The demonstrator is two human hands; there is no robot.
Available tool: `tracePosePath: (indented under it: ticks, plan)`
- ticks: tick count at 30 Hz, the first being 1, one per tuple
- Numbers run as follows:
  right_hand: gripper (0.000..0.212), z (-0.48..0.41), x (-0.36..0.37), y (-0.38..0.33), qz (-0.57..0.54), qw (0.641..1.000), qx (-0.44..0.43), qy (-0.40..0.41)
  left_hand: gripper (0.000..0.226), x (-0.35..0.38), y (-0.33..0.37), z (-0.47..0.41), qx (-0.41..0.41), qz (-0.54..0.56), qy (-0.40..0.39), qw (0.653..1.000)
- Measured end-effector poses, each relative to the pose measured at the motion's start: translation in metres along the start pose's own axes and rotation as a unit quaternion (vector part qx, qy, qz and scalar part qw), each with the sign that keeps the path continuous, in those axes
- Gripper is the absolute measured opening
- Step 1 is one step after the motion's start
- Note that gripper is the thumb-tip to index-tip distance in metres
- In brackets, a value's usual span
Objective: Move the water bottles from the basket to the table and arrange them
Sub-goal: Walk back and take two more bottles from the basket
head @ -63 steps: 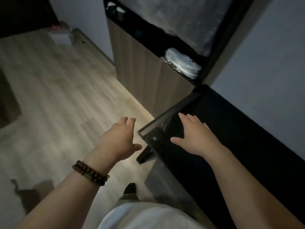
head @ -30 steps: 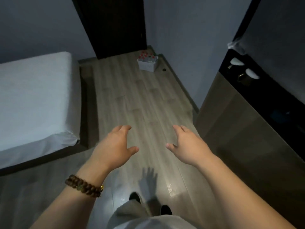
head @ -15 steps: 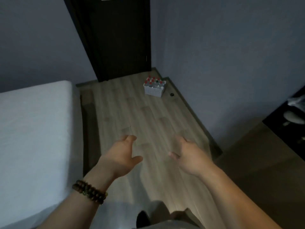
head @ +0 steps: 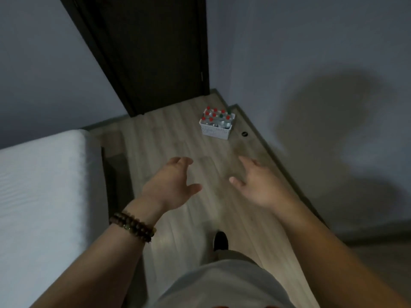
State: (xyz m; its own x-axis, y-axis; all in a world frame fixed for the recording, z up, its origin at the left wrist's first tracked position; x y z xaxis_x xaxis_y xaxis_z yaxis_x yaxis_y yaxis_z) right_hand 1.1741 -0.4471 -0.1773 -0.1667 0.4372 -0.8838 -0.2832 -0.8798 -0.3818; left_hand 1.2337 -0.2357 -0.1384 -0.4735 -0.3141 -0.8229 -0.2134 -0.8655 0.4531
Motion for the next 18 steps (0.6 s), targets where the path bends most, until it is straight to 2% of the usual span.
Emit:
tracePosePath:
  ticks: [7,11,14,18]
  plan:
    - [0.068,-0.157,-0.046,-0.032,0.01,1.0,-0.02,-0.011,0.067,-0.077,-0.002,-0.133,-0.003,0.024,0.029,0.999]
    - [0.066,-0.236,-0.06,-0.046,0.018,0.999,-0.029,-0.01,0.065,-0.102,-0.018,-0.218,-0.001,0.035,0.016,0.999]
    - [0.063,-0.298,-0.069,-0.049,0.04,0.999,-0.016,-0.004,0.065,-0.124,-0.031,-0.285,0.017,0.044,0.02,0.999]
    - [0.069,-0.374,-0.079,-0.057,0.057,0.998,0.008,-0.006,0.066,-0.152,-0.048,-0.369,0.037,0.034,0.003,0.999]
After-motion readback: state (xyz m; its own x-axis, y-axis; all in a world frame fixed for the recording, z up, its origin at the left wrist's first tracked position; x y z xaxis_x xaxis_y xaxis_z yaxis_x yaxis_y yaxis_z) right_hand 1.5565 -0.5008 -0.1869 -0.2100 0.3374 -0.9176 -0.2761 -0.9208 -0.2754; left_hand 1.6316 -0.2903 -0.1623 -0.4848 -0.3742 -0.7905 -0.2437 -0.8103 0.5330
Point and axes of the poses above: each hand's wrist, its own z-axis away from the middle knuckle, its own x-axis out of the palm, y = z × x, the point moved 4 cm from there along -z, towards the middle knuckle, and after that the axes turned 8 degrees about z, right-handed, at the moved point
